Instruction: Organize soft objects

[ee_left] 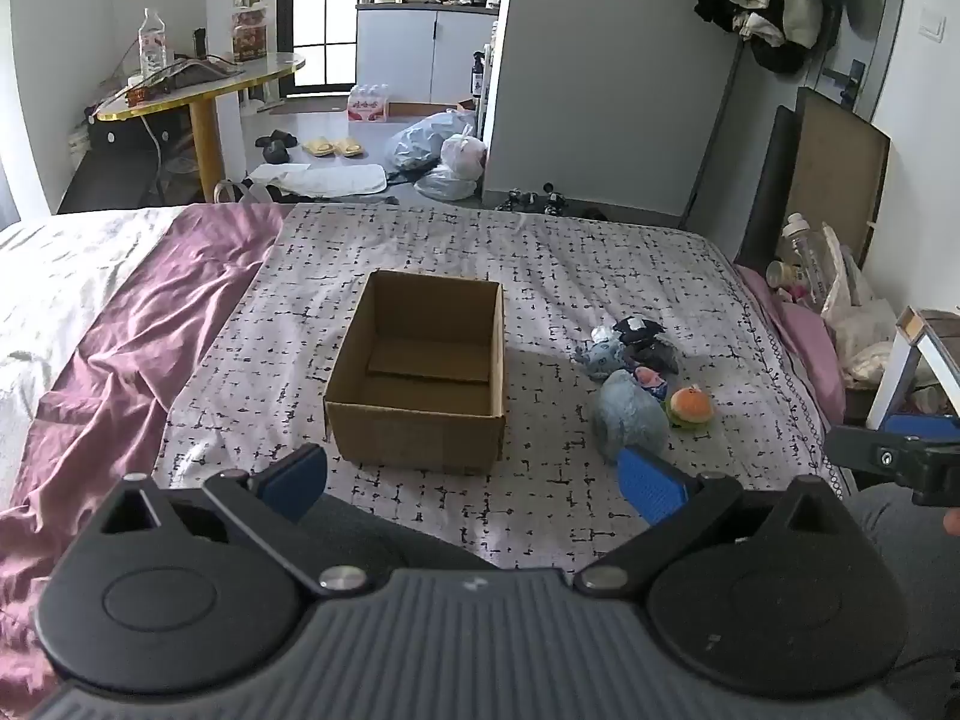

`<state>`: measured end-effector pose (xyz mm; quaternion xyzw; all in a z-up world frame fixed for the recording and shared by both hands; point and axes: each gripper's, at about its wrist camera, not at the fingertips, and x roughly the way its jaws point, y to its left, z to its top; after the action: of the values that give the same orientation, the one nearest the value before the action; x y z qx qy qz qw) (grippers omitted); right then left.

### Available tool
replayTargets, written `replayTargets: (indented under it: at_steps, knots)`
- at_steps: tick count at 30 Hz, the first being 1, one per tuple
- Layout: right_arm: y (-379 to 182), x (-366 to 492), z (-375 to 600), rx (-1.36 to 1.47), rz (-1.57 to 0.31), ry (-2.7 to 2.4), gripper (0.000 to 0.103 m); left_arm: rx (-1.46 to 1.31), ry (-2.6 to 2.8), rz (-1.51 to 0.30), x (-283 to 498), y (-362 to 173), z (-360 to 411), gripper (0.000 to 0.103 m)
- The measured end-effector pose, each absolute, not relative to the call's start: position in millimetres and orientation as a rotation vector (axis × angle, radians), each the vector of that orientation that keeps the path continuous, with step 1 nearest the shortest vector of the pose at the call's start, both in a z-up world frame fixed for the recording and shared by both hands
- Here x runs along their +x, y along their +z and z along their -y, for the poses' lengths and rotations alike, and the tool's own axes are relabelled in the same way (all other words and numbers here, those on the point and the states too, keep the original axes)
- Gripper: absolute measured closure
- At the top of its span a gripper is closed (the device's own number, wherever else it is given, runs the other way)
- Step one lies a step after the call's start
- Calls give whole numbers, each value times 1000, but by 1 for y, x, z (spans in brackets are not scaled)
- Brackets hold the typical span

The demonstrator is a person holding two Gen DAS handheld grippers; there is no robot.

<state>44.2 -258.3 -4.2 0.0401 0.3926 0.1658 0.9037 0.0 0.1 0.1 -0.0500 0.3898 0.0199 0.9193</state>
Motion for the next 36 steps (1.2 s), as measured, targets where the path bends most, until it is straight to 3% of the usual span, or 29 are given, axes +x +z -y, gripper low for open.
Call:
replayTargets:
  at_steps: [36]
  knots:
    - [-5,40,261,89,-811,334,0,-115,26,-785,0,5,5,1]
